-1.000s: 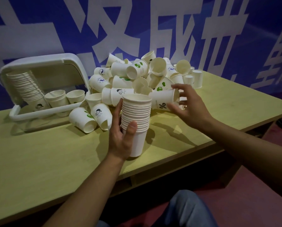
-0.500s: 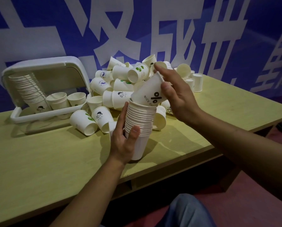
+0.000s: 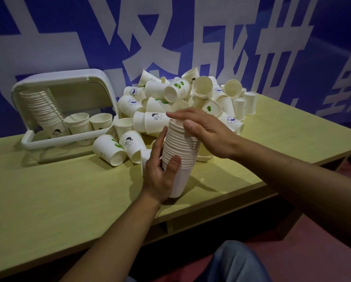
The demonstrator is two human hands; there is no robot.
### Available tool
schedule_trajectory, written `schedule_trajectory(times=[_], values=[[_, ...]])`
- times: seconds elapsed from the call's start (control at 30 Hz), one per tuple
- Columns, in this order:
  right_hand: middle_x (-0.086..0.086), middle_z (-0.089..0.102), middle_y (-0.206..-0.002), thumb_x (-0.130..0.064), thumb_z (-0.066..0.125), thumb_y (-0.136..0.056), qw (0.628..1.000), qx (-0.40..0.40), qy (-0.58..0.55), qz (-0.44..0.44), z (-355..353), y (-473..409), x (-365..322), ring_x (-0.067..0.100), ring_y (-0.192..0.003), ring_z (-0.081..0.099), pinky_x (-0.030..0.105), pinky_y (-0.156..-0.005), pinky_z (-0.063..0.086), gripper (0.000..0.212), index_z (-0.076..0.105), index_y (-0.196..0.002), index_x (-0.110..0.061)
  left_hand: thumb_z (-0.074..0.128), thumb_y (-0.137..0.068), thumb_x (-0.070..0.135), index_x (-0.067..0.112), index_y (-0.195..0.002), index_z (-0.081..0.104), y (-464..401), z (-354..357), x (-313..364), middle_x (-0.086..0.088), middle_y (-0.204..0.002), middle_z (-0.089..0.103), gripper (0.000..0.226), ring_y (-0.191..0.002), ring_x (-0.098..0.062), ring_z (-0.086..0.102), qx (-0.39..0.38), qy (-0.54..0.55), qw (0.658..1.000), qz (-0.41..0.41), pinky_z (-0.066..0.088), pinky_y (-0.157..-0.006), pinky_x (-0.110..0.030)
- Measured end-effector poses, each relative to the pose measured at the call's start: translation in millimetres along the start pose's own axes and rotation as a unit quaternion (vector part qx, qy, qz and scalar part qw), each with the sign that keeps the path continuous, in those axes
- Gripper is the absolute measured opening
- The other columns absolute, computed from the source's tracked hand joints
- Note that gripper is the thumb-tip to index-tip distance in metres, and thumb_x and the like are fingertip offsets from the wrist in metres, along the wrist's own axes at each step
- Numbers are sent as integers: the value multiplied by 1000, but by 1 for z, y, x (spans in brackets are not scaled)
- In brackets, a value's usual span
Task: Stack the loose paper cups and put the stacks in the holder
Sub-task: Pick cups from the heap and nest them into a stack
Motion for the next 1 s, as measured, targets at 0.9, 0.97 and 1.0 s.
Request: schedule_trajectory(times=[0.9,0.97,1.0], values=[[-4,47,-136,-38,75,-84,970,-164,179,6,113,-19,20,17,-119,48,31,-95,45,73,38,-146,-42,62,-72,83,41,-143,31,36,-146,14,34,-129,59,87,-119,2,60,141,-65,986,-56,50,-90,-16],[-4,45,-131,-39,76,-82,970,-179,166,24,115,-21,24,16,-114,48,30,-93,46,80,32,-149,-44,61,-74,82,42,-143,32,35,-145,11,30,-131,60,86,-121,-2,60,141,-66,986,-59,51,-92,-19],[-4,44,-128,-38,77,-81,971,-185,148,34,115,-22,27,16,-113,49,31,-93,47,81,32,-148,-45,61,-74,82,41,-144,33,35,-145,11,26,-133,60,86,-122,-4,60,140,-66,986,-58,51,-94,-21]])
Point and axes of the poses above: each hand's wrist, its own y-axis away from the middle knuckle, its own z-axis out of the palm, x = y × z, the point moved 10 cm from there along -y, towards the middle knuckle
